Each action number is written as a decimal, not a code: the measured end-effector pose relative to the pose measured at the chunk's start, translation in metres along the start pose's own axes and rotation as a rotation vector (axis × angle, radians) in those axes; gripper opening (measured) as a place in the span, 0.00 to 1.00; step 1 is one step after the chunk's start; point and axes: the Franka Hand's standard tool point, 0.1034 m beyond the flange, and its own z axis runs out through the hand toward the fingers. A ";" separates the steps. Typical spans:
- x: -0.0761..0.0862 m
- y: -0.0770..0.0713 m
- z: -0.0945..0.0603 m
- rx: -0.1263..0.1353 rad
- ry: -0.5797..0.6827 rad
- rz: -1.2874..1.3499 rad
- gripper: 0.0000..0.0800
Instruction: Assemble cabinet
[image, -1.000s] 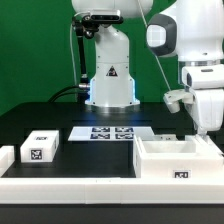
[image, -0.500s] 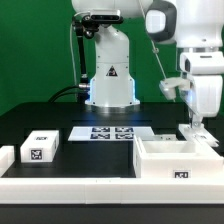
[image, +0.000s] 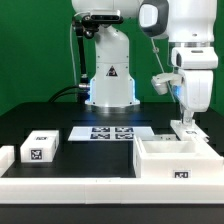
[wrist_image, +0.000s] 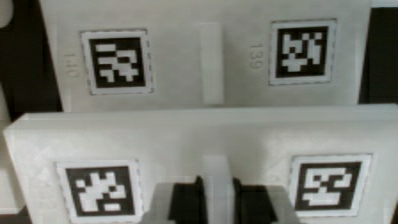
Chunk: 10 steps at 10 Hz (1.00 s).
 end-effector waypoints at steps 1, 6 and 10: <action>0.000 0.000 0.000 0.000 0.000 0.000 0.08; -0.029 0.004 -0.014 0.035 -0.050 0.008 0.08; -0.041 0.010 -0.017 0.037 -0.055 0.012 0.08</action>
Offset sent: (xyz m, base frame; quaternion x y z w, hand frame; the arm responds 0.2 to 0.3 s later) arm -0.0044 -0.0309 0.0250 0.0018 -0.0410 -0.0471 0.9980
